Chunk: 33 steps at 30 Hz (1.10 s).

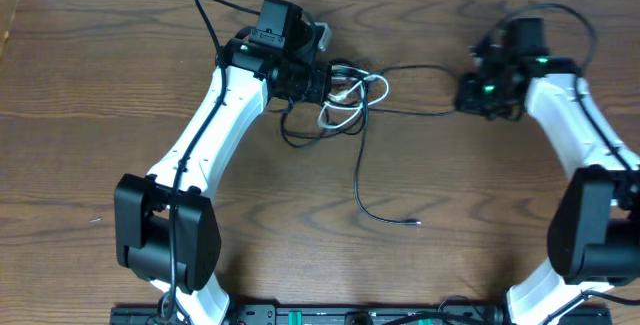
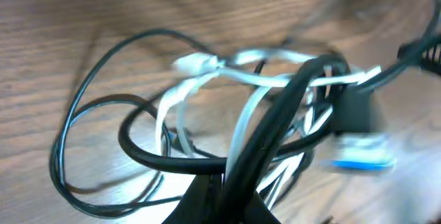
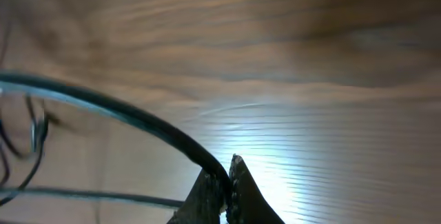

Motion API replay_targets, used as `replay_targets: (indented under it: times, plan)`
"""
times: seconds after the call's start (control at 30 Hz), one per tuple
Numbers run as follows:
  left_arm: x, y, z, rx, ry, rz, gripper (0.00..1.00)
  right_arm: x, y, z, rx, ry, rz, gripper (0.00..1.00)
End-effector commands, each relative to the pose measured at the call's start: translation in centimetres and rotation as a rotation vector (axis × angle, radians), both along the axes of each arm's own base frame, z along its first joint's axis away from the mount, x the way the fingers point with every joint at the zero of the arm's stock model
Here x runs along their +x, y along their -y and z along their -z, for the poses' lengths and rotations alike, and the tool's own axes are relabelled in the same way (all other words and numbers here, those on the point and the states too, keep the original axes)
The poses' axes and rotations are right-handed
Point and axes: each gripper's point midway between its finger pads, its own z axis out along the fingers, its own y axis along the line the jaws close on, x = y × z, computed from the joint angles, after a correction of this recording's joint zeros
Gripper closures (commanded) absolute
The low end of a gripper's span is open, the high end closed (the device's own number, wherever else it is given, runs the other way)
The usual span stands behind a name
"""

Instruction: Untangle cables

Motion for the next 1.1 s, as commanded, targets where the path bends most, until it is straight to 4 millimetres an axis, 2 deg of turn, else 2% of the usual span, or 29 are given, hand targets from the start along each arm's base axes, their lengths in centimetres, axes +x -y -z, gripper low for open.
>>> replay_targets:
  times: [0.0, 0.1, 0.13, 0.2, 0.23, 0.27, 0.33, 0.47, 0.67, 0.7, 0.87, 0.9, 1.07]
  plan:
    - [-0.3, 0.9, -1.0, -0.086, -0.015, 0.032, 0.93, 0.4, 3.5, -1.0, -0.028, 0.022, 0.093, 0.99]
    - [-0.4, 1.8, -1.7, -0.145, -0.013, 0.062, 0.93, 0.6, 2.2, -1.9, 0.05, 0.084, -0.051, 0.94]
    - [-0.5, 2.1, -1.9, -0.162, -0.013, 0.071, 0.93, 0.7, 1.8, -2.2, 0.066, 0.102, -0.086, 0.86]
    - [-0.6, 2.5, -2.3, -0.187, -0.011, 0.084, 0.93, 0.7, 0.5, -3.0, 0.117, 0.15, -0.181, 0.6]
    - [-0.6, 2.6, -2.4, -0.196, -0.012, 0.089, 0.93, 0.7, -0.3, -3.7, 0.152, 0.179, -0.23, 0.5]
    - [-0.8, 2.8, -2.6, -0.211, -0.016, 0.097, 0.92, 0.7, -2.0, -5.1, 0.227, 0.24, -0.32, 0.37]
    - [-0.9, 2.9, -2.6, -0.219, -0.022, 0.099, 0.93, 0.9, -3.4, -6.6, 0.28, 0.292, -0.382, 0.31]
    - [-1.4, 3.7, -3.3, -0.275, -0.035, 0.13, 0.93, 1.4, -6.2, -8.7, 0.321, 0.362, -0.472, 0.28]
    - [-0.8, 4.6, -5.1, -0.363, -0.03, 0.102, 0.93, 1.3, -11.2, -9.5, 0.361, 0.374, -0.532, 0.28]
    - [-0.4, 4.8, -6.1, -0.391, -0.013, 0.088, 0.93, 1.2, -12.2, -9.6, 0.37, 0.373, -0.544, 0.29]
    - [-0.1, 5.6, -10.6, -0.503, 0.063, 0.092, 0.93, 1.5, -14.5, -9.6, 0.381, 0.348, -0.505, 0.34]
    - [-0.1, 5.6, -11.8, -0.525, 0.079, 0.079, 0.93, 1.5, -15.6, -9.6, 0.389, 0.354, -0.515, 0.35]
    - [-0.5, 5.5, -13.9, -0.561, 0.084, 0.048, 0.93, 2.0, -17.0, -9.9, 0.369, 0.38, -0.502, 0.36]
